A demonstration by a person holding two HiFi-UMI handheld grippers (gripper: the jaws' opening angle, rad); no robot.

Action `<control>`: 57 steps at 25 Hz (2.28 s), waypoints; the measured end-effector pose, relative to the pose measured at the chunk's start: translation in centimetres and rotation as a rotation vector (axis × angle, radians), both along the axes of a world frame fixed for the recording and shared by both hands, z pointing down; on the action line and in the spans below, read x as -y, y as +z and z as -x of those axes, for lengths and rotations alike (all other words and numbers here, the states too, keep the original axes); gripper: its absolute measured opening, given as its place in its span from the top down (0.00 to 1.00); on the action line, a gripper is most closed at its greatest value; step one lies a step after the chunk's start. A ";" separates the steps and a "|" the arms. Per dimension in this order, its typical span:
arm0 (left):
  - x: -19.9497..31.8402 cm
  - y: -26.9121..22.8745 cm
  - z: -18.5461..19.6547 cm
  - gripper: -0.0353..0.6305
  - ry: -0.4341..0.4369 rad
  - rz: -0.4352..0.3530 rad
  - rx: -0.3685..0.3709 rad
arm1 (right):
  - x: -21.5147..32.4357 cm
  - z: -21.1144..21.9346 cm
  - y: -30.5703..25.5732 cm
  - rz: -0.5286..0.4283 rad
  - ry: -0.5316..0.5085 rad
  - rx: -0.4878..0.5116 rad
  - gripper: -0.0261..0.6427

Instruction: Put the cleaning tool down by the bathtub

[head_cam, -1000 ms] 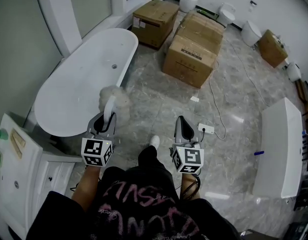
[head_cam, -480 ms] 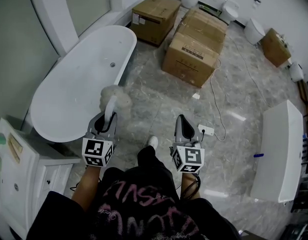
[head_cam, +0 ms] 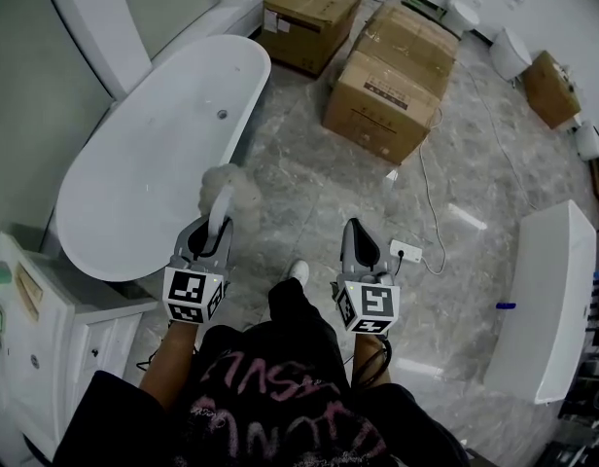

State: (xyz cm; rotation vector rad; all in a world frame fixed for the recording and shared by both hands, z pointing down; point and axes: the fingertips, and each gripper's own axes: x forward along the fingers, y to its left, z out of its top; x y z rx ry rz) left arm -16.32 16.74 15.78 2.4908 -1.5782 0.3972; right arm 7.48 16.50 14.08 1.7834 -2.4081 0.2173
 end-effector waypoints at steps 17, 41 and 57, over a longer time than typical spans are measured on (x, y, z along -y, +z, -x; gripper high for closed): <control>9.1 1.3 -4.6 0.82 0.003 0.064 0.077 | 11.1 -4.6 2.1 0.038 -0.013 0.045 0.93; 16.1 0.8 -9.5 0.82 0.015 0.050 0.138 | 18.4 -5.9 2.8 0.041 -0.176 0.008 0.93; 18.2 2.8 -9.0 0.82 0.071 0.107 0.122 | 19.7 -5.8 4.0 0.076 -0.101 0.019 0.93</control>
